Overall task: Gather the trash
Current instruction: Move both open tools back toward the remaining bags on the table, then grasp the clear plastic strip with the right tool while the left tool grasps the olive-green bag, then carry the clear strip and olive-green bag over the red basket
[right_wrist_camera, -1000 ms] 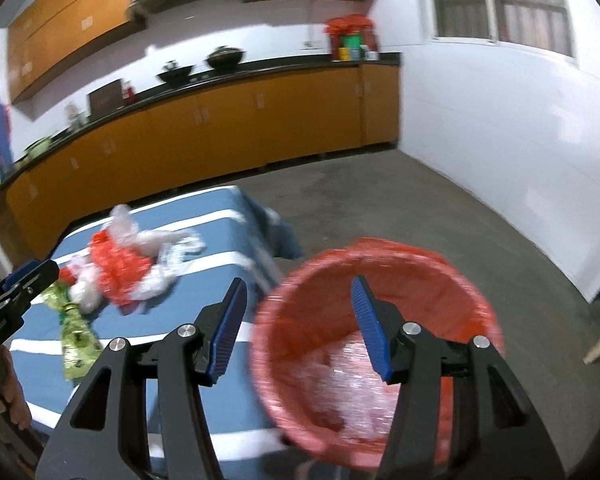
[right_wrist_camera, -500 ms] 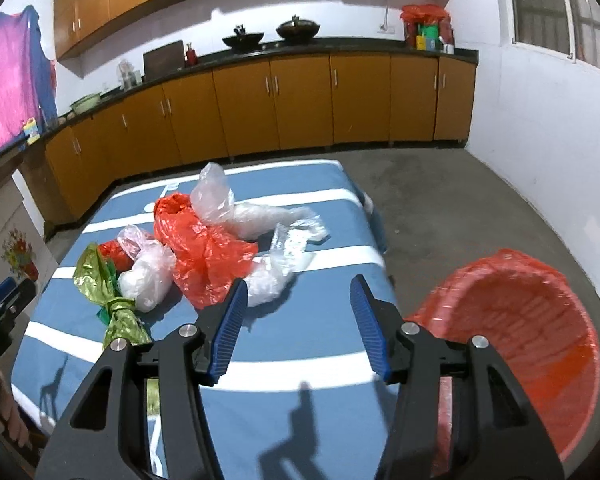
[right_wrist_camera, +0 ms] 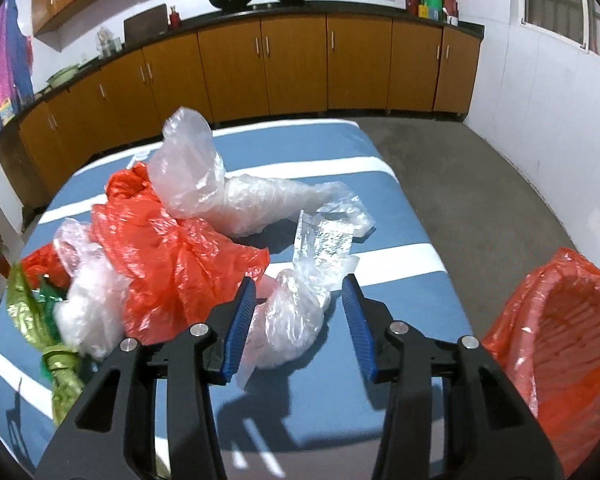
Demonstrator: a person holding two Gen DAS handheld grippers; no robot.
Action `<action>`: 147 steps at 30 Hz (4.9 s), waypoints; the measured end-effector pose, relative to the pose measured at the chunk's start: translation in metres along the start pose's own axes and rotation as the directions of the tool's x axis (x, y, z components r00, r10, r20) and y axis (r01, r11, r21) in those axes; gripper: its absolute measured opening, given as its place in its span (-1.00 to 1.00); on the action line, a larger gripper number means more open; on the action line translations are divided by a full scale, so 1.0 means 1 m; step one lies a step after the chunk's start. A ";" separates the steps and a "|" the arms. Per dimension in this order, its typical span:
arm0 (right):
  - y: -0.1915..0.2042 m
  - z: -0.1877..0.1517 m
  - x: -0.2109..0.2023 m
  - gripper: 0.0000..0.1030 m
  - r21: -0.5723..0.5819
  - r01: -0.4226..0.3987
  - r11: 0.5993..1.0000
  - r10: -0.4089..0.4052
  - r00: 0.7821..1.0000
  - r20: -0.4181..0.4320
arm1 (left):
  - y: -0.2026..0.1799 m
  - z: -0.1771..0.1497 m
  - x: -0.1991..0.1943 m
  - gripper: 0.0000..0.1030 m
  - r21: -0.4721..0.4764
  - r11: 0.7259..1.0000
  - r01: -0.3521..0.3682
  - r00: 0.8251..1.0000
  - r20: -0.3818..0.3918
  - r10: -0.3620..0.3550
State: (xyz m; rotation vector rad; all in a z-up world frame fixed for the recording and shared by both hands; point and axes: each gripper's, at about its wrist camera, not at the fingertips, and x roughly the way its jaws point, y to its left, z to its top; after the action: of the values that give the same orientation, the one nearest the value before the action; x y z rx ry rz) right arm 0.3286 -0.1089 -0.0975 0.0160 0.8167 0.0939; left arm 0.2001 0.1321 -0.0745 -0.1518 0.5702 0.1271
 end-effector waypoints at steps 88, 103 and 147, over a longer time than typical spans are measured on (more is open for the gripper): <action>-0.059 -0.030 -0.088 -0.51 0.086 -0.055 0.995 0.050 0.997 0.058 | -0.054 0.018 0.016 -0.71 0.048 0.985 0.165 0.978 -0.133 -0.158; -0.093 -0.036 -0.138 -0.51 0.134 -0.066 0.989 0.047 0.989 0.139 | -0.106 0.022 0.019 -0.71 0.091 0.966 0.243 0.962 -0.147 -0.228; -0.151 -0.053 -0.153 -0.51 0.219 -0.005 0.976 -0.028 0.988 0.149 | -0.141 0.036 0.002 -0.70 0.150 0.923 0.354 0.931 -0.145 -0.334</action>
State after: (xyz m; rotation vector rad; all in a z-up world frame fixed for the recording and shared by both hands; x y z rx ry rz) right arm 0.1973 -0.2739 -0.0304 0.2244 0.6722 -0.0088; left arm 0.2431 0.0004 -0.0308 -0.0880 0.6600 -0.2768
